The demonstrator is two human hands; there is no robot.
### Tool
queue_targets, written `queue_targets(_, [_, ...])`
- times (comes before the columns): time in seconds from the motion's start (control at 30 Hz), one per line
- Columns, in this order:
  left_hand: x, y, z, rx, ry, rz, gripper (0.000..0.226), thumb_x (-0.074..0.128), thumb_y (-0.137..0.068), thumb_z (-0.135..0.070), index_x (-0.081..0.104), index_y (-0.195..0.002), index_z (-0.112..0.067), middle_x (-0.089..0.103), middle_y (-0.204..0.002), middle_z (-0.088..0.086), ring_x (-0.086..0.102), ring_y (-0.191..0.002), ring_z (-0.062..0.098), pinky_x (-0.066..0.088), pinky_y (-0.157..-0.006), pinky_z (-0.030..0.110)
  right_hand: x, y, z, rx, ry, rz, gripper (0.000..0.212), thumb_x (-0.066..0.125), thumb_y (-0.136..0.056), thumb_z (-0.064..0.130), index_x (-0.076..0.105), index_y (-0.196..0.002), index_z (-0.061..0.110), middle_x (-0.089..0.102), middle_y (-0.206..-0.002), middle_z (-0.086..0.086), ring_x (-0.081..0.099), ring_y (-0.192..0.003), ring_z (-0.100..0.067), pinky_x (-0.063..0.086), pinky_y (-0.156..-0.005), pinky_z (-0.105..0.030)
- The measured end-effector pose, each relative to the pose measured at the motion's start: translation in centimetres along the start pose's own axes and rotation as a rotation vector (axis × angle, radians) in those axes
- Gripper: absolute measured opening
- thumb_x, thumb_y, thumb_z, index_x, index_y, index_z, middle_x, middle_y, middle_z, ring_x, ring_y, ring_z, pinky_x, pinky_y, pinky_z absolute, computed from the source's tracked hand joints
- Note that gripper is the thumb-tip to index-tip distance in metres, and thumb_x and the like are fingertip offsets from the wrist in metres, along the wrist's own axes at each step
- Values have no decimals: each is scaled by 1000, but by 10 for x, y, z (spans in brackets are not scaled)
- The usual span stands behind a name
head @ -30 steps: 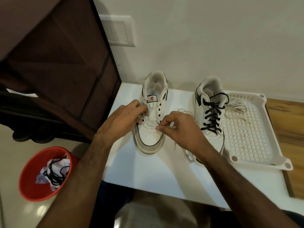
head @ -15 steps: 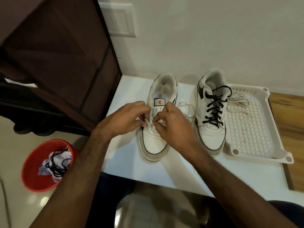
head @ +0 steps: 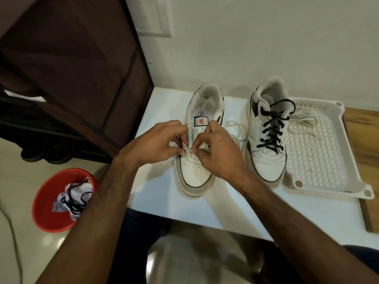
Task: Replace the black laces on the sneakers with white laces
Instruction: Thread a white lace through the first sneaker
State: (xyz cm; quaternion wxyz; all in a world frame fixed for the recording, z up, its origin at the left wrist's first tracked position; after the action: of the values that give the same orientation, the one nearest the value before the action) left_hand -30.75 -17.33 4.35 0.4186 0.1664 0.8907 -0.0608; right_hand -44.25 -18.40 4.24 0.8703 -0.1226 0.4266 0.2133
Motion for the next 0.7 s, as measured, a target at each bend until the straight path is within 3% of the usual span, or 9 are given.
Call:
queue_targets(0.07, [0,1,-1,5,-6,1,36,85,-79,-5,60,-87,-28,61,-94,-7,69,-89,11,57,-85,27,0,0,1,-5,3,6,8,71,-88,17,75,-92,22,46,-96,5,54,-94,-17,50,-71,-34])
queue_targets(0.2, [1,1,-1,10,-30,-23,26,84,-79,-3,65,-90,-17,59,-94,-7,69,-87,9,55,-82,27,-1,-1,1,-9,12,-16,8,73,-87,16,75,-91,22,48,-96,3,54,-95,-20,51,-78,-40])
queue_targets(0.4, [-1,5,-4,18,-25,-50,26,85,-80,-7,67,-95,-20,59,-98,-8,70,-87,8,56,-84,31,1,-2,2,1,39,15,9,75,-87,19,75,-93,25,48,-97,5,54,-97,-20,51,-82,-44])
queue_targets(0.57, [0,6,-6,25,-12,-57,30,85,-80,-8,68,-99,-22,60,-100,-6,70,-88,9,57,-84,36,0,-3,2,19,104,43,11,76,-88,23,74,-95,31,45,-102,11,53,-105,-18,45,-89,-40])
queue_targets(0.7, [2,12,-4,-5,-26,-48,39,87,-79,-20,64,-110,-27,59,-107,-10,67,-95,10,58,-85,39,2,0,6,27,187,-13,12,73,-90,23,73,-99,31,37,-101,12,50,-104,-18,33,-82,-33])
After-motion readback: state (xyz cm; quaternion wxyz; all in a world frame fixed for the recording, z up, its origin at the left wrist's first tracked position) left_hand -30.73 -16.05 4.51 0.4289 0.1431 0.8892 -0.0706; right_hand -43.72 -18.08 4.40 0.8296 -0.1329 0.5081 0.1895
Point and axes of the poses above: each hand's wrist, its own y-axis away from the middle knuckle, its own x-axis out of the palm, z = x × y, the point moved 8 cm from there along -y, towards the middle knuckle
